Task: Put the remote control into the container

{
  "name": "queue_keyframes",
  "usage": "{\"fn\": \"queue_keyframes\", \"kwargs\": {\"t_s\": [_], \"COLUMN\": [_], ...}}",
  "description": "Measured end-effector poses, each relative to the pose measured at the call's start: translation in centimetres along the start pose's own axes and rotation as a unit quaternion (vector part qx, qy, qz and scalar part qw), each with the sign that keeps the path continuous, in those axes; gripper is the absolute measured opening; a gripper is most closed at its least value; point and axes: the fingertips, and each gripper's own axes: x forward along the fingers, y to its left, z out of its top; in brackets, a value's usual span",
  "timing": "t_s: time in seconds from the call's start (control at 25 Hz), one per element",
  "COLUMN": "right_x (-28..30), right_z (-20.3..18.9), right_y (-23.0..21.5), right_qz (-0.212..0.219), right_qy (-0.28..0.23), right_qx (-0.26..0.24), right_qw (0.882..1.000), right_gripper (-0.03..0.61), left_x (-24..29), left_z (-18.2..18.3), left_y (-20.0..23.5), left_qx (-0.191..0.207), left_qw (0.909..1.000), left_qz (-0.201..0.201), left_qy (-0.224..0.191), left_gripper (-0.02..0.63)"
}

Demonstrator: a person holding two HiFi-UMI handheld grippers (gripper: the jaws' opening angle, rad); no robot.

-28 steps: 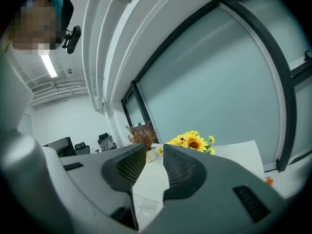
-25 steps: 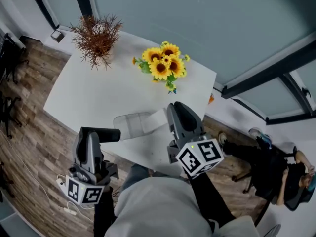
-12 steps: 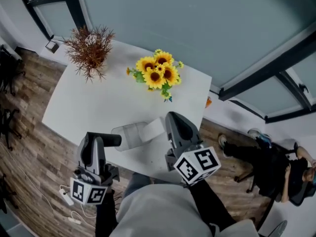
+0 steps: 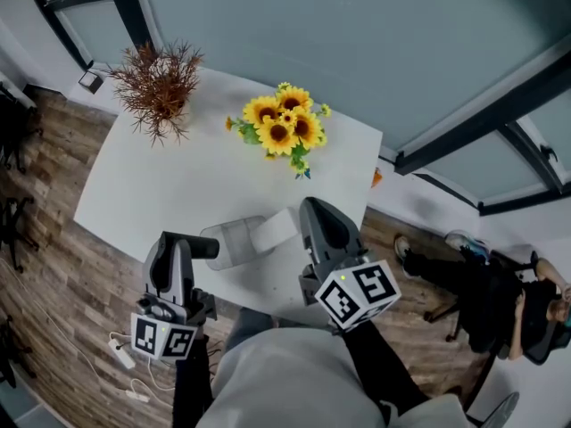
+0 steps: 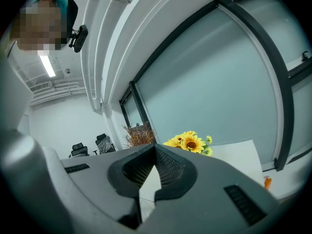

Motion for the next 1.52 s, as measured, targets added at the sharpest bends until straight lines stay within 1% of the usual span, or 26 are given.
{"fn": "queue_keyframes", "kwargs": {"t_s": [0.36,0.6,1.52], "right_x": [0.1,0.2,0.3], "right_z": [-0.2,-0.2,-0.5], "right_y": [0.0,0.0,0.5], "right_qz": [-0.002,-0.001,0.006], "right_qy": [0.002,0.004,0.009], "right_qx": [0.002,0.002,-0.002], "right_qw": [1.0,1.0,1.0], "right_gripper": [0.005,0.005,0.005], "left_x": [0.0,0.1,-0.4], "left_z": [-1.3,-2.1,-4.0], "left_y": [0.4,0.7,0.8], "left_qx": [-0.013,-0.011,-0.014], "left_qw": [0.9998,0.9996,0.9987], "left_qz": [0.003,0.002,0.009], "left_qy": [0.016,0.028,0.048], "left_gripper": [0.086,0.086,0.086]}}
